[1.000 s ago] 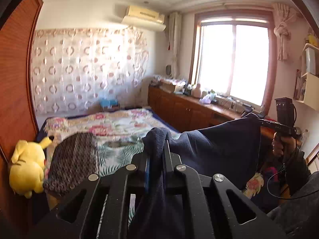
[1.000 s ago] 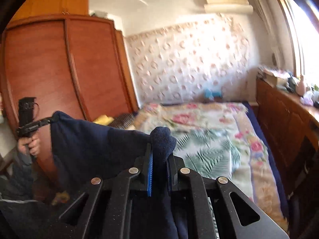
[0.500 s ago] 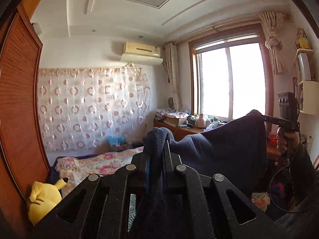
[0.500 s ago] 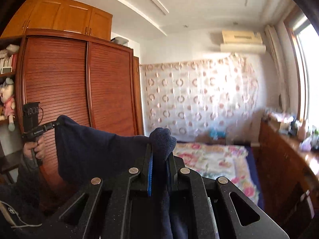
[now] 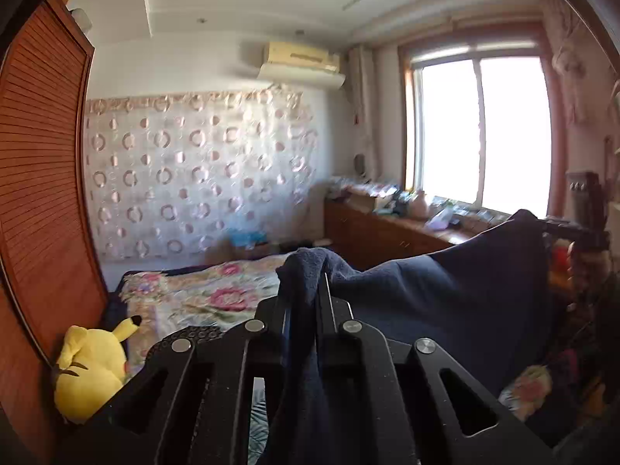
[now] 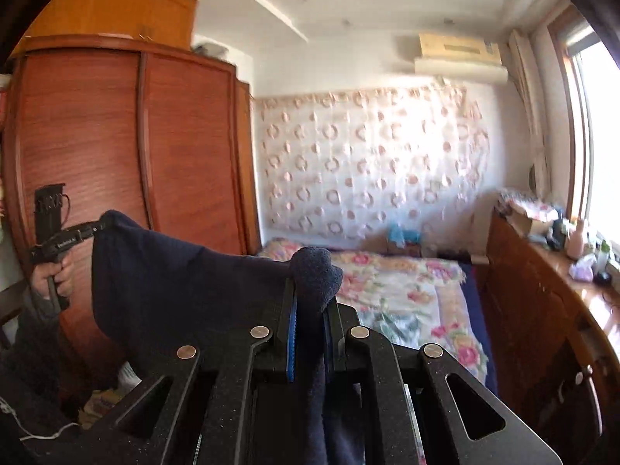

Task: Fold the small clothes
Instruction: 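Grasp the navy shirt with both grippers and lift it off the bed, then lower the held shirt flat onto the bed and open both grippers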

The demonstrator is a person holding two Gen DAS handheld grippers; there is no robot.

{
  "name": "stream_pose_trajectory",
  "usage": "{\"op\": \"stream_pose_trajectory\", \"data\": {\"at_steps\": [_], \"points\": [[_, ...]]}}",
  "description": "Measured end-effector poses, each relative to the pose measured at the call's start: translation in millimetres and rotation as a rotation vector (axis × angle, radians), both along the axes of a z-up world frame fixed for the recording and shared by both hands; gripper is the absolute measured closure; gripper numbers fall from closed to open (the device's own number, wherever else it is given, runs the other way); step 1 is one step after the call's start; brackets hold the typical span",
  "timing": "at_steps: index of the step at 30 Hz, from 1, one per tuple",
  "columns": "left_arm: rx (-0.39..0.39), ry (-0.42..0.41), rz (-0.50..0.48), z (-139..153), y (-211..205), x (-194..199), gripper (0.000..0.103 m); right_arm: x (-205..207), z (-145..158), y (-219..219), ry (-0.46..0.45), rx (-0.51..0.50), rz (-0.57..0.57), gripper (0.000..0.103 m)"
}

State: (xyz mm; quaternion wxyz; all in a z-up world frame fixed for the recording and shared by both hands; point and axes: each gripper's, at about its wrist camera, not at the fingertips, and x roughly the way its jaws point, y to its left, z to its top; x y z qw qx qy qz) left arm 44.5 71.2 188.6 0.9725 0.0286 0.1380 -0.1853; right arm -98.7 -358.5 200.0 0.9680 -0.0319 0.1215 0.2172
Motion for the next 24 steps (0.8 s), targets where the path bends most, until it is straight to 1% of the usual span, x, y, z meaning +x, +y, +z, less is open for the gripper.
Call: {"op": "stream_pose_trajectory", "data": {"at_steps": [1, 3, 4, 5, 6, 7, 8, 9, 10, 12, 13, 14, 15, 16, 17, 19, 20, 21, 22, 23, 24], "points": [[0.014, 0.018, 0.015, -10.4, -3.5, 16.3, 0.093, 15.8, -5.9, 1.7, 0.02, -0.011, -0.008, 0.093], [0.049, 0.076, 0.05, -43.5, -10.6, 63.7, 0.093, 61.1, -26.2, 4.2, 0.081, -0.029, -0.019, 0.093], [0.067, 0.112, 0.071, -65.7, -14.0, 92.6, 0.093, 90.4, -42.3, 6.3, 0.123, -0.041, -0.032, 0.093], [0.078, 0.132, 0.084, -79.1, -17.2, 107.2, 0.093, 114.5, -55.5, 9.5, 0.153, -0.057, -0.041, 0.093], [0.094, 0.182, 0.112, -106.6, -20.0, 138.8, 0.093, 138.9, -72.4, 12.3, 0.183, -0.072, -0.05, 0.093], [0.103, 0.209, 0.124, -120.8, -22.9, 153.0, 0.093, 165.7, -90.2, 16.5, 0.217, -0.087, -0.068, 0.092], [0.121, 0.245, 0.134, -141.5, -27.4, 171.0, 0.091, 187.3, -105.9, 20.2, 0.246, -0.109, -0.089, 0.092], [0.132, 0.307, 0.15, -166.4, -31.9, 192.4, 0.09, 211.3, -125.7, 23.6, 0.294, -0.126, -0.111, 0.09], [0.137, 0.347, 0.156, -180.8, -34.0, 203.0, 0.09, 234.5, -140.6, 28.7, 0.348, -0.145, -0.136, 0.081], [0.116, 0.401, 0.142, -204.3, -38.3, 211.5, 0.09, 260.5, -168.8, 35.7, 0.419, -0.178, -0.165, 0.08], [0.111, 0.399, 0.126, -210.5, -41.2, 209.4, 0.09, 272.3, -179.5, 40.8, 0.437, -0.19, -0.183, 0.08], [0.117, 0.394, 0.123, -210.7, -45.4, 205.9, 0.088, 275.7, -186.5, 42.4, 0.447, -0.186, -0.18, 0.079], [0.121, 0.393, 0.122, -212.5, -46.3, 202.9, 0.085, 277.6, -193.0, 44.3, 0.457, -0.182, -0.178, 0.075], [0.114, 0.395, 0.114, -211.1, -46.5, 200.0, 0.076, 279.6, -195.7, 47.3, 0.464, -0.182, -0.183, 0.06], [0.105, 0.396, 0.101, -209.4, -46.6, 195.6, 0.065, 280.0, -196.9, 47.9, 0.466, -0.175, -0.185, 0.054], [0.091, 0.393, 0.076, -207.5, -46.8, 183.3, 0.059, 282.1, -193.4, 45.0, 0.458, -0.153, -0.16, 0.054], [0.093, 0.395, 0.072, -206.4, -45.2, 176.5, 0.05, 281.1, -193.8, 39.7, 0.454, -0.146, -0.165, 0.054], [0.095, 0.399, 0.071, -207.2, -45.3, 168.9, 0.046, 271.0, -196.9, 35.1, 0.445, -0.139, -0.176, 0.054], [0.091, 0.396, 0.067, -207.6, -43.8, 162.2, 0.034, 260.1, -197.3, 32.1, 0.435, -0.123, -0.183, 0.054], [0.086, 0.389, 0.061, -209.1, -43.1, 152.7, 0.024, 254.1, -202.2, 35.6, 0.431, -0.107, -0.18, 0.054], [0.082, 0.383, 0.063, -212.6, -43.0, 142.3, 0.022, 242.3, -209.2, 33.0, 0.427, -0.093, -0.18, 0.054]]}}
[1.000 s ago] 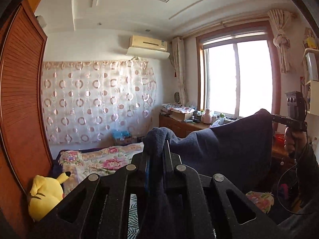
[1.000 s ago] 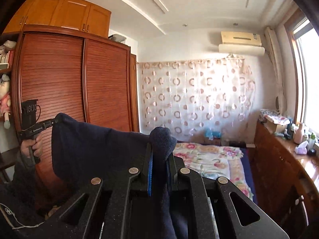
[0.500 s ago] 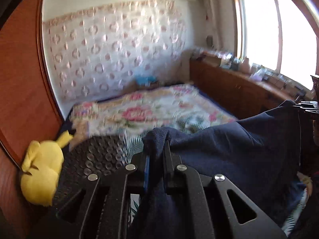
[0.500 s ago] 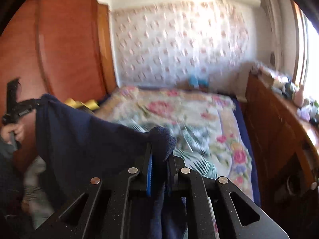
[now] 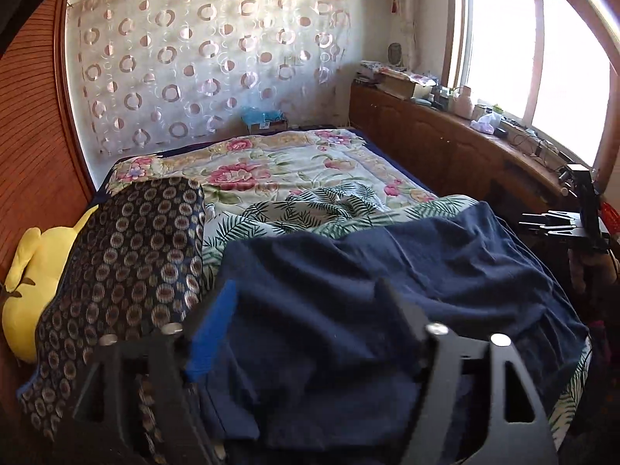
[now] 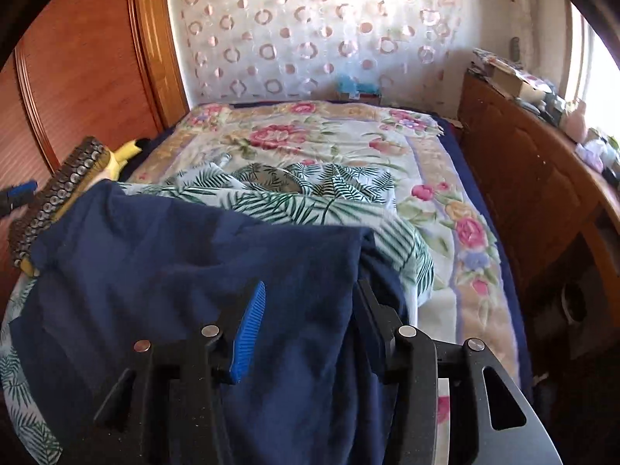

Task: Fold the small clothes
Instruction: 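Lower the held shirt flat onto the bed and open both grippers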

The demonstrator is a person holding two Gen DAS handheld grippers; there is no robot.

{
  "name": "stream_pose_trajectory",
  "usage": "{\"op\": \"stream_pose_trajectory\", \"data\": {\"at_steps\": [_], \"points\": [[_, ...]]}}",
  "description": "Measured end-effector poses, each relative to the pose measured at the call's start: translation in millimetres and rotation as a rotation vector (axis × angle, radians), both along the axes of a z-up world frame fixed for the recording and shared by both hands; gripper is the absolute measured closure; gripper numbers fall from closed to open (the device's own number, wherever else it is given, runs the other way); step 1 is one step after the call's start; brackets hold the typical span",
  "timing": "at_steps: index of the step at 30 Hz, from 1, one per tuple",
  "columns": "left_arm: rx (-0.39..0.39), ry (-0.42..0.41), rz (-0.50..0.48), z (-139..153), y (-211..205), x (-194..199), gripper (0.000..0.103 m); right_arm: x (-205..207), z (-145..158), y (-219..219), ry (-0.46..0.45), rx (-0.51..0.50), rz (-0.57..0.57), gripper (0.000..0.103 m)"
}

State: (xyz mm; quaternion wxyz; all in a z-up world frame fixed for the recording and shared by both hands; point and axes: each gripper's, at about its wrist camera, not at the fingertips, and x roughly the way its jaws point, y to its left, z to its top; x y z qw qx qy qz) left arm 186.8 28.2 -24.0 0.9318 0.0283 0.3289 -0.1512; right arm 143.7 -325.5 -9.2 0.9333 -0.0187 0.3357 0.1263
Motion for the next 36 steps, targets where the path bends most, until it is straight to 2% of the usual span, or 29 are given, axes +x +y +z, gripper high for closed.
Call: {"op": "stream_pose_trajectory", "data": {"at_steps": [7, 15, 18, 22, 24, 32, 36], "points": [[-0.013, 0.023, 0.054, -40.6, 1.2, -49.6, 0.022, -46.6, -36.7, -6.6, 0.008, 0.005, -0.034, 0.054], [-0.042, 0.081, 0.071, -75.3, 6.7, -84.2, 0.022, -82.4, -46.0, -2.0, 0.017, -0.002, -0.051, 0.054], [-0.048, 0.089, 0.076, -80.7, 8.4, -91.4, 0.022, -83.4, -51.9, -1.7, 0.039, -0.021, -0.057, 0.054], [-0.077, 0.103, 0.084, -87.4, 10.9, -100.5, 0.022, -91.6, -53.0, 0.4, 0.025, -0.037, -0.068, 0.054], [-0.074, 0.084, 0.087, -84.9, 9.3, -103.6, 0.022, -91.6, -52.0, -0.5, 0.023, -0.04, -0.073, 0.054], [-0.031, 0.104, 0.098, -91.9, 9.7, -110.9, 0.022, -92.0, -51.0, -16.9, 0.007, 0.008, -0.125, 0.054], [-0.029, 0.111, 0.109, -95.9, 11.7, -113.4, 0.022, -91.5, -53.2, -30.0, 0.039, 0.033, -0.159, 0.054]]}}
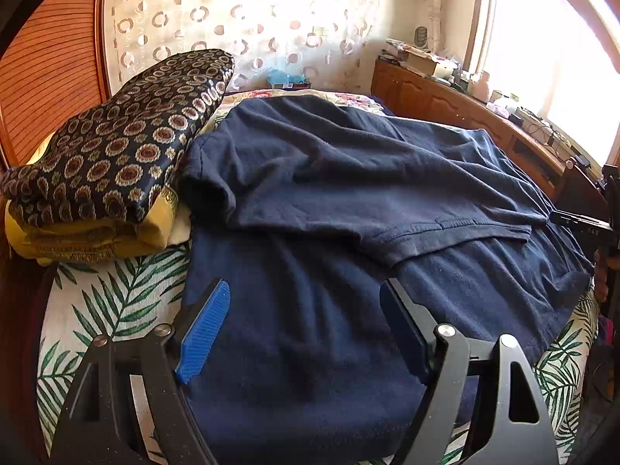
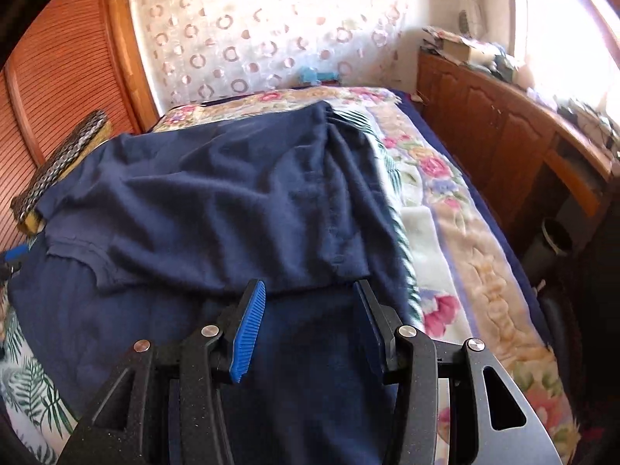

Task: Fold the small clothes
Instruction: 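Lower the held shirt flat onto the bed and open both grippers, then close both grippers on the shirt hem edge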

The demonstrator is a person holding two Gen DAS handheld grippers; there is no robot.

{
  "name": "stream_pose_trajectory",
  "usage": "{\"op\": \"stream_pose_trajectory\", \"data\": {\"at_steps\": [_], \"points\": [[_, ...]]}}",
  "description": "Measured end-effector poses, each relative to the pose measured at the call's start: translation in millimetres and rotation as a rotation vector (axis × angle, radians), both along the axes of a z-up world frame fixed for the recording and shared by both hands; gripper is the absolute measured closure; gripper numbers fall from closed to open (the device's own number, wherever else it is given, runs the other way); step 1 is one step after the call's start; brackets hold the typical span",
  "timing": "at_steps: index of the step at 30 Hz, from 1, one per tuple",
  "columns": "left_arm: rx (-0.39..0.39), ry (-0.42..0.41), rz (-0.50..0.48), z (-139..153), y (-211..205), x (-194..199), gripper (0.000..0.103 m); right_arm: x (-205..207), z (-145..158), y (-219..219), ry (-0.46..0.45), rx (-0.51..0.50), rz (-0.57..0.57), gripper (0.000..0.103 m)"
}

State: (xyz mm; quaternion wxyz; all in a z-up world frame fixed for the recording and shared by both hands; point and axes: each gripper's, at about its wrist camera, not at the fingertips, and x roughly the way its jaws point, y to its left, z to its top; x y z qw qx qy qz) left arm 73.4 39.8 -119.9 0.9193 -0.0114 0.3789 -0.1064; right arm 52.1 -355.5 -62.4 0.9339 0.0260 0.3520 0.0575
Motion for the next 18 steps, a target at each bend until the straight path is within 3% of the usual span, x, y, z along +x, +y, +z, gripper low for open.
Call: {"op": "stream_pose_trajectory", "data": {"at_steps": [16, 18], "points": [[0.005, -0.033, 0.039, 16.7, 9.4, 15.9, 0.022, 24.0, -0.1, 8.1, 0.019, -0.049, -0.006, 0.054], [0.004, -0.024, 0.051, 18.6, 11.6, 26.1, 0.028, 24.0, -0.1, 7.9, 0.02, -0.054, -0.005, 0.054]]}}
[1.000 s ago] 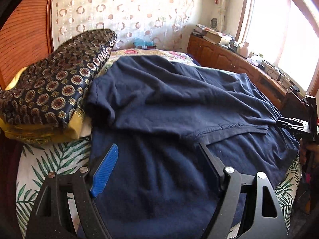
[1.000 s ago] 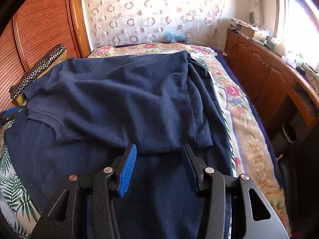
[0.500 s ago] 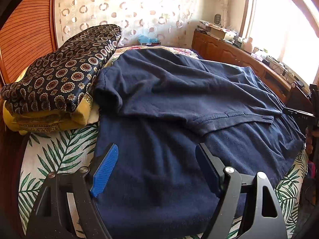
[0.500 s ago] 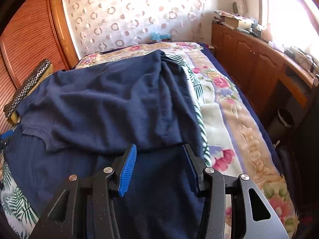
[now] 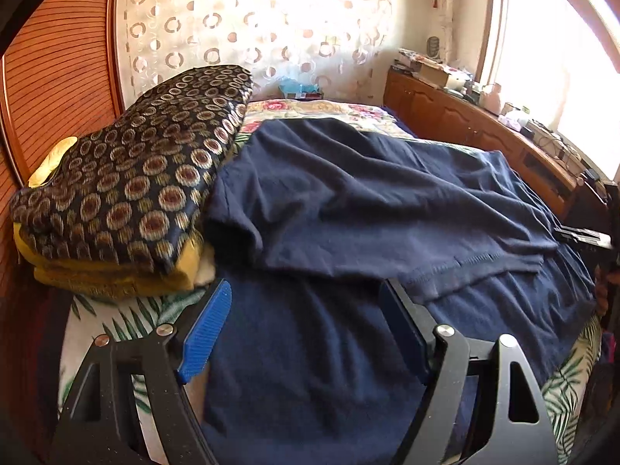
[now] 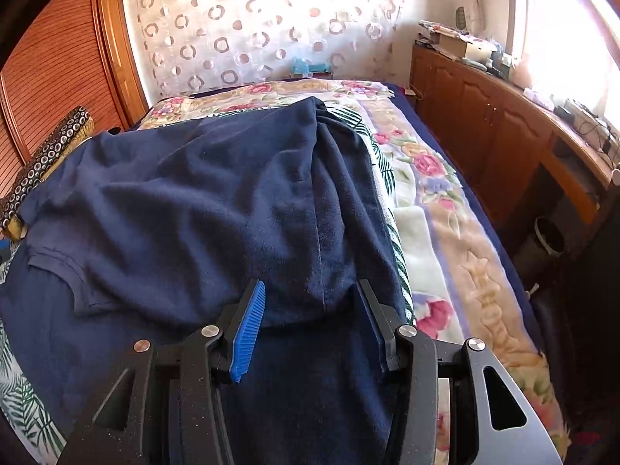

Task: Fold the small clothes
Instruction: 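Close both grippers on the shirt hem edge, then fold the held hem over onto the shirt body and open both grippers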

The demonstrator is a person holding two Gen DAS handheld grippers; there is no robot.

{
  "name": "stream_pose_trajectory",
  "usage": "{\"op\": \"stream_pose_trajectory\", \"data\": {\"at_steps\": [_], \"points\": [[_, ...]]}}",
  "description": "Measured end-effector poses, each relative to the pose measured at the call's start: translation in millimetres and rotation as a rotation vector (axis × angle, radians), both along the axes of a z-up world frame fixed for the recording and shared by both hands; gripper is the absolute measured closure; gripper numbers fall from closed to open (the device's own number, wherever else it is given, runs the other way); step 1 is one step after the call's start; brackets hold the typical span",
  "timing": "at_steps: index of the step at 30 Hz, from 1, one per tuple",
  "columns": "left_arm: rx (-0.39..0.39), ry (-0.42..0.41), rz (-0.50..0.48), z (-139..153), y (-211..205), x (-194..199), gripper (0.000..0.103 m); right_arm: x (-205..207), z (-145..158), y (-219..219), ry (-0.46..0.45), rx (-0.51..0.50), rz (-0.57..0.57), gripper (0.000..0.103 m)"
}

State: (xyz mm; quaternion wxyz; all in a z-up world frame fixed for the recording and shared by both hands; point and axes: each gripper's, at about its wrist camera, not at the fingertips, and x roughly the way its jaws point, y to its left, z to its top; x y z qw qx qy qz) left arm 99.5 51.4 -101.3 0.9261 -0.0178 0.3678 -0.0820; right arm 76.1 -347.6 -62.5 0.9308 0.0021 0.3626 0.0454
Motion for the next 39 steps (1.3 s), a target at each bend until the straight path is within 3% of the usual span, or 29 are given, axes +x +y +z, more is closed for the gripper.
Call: {"op": "stream_pose_trajectory", "data": {"at_steps": [2, 5, 12, 15, 20, 21, 22, 23, 25, 27, 34, 39], "points": [[-0.009, 0.029, 0.006, -1.3, 1.3, 10.3, 0.041, 0.2, 0.2, 2.7, 0.002, -0.025, -0.003, 0.054], [-0.026, 0.075, 0.007, -6.9, 2.0, 26.0, 0.052, 0.4, 0.8, 2.9, 0.0, -0.041, 0.001, 0.054], [0.002, 0.105, 0.083, -14.8, 7.6, 46.5, 0.053, 0.3, 0.7, -0.8, -0.001, -0.034, 0.007, 0.053], [-0.005, 0.109, 0.07, -17.9, 7.1, 48.9, 0.053, 0.0, 0.5, -0.4, -0.001, -0.035, 0.007, 0.053], [0.028, 0.097, 0.06, -16.4, 2.3, 53.6, 0.095, -0.1, 0.4, -0.7, -0.002, -0.034, 0.008, 0.053], [0.039, 0.089, 0.06, -15.3, 1.7, 53.7, 0.099, 0.0, 0.5, -0.9, -0.002, -0.034, 0.009, 0.053], [0.046, 0.084, 0.058, -13.7, 1.2, 53.6, 0.1, -0.4, 0.9, -1.1, -0.004, -0.033, 0.009, 0.054], [0.047, 0.076, 0.052, -11.2, 0.8, 52.8, 0.1, -0.5, 1.5, -0.8, -0.006, -0.03, 0.018, 0.07], [0.053, 0.052, 0.044, -4.5, 0.8, 48.8, 0.1, -1.2, 4.0, 3.2, -0.022, -0.052, 0.04, 0.091], [0.037, 0.017, 0.029, 5.8, 0.5, 42.3, 0.1, -3.3, 8.2, 8.2, -0.045, -0.086, 0.06, 0.094], [-0.048, -0.119, -0.013, 46.8, 3.2, 8.0, 0.101, -25.5, 42.6, -1.7, -0.179, -0.016, 0.069, 0.096], [-0.082, -0.161, -0.016, 61.8, 10.4, -15.9, 0.101, -52.3, 63.9, -6.8, -0.252, 0.0, 0.084, 0.096]]}}
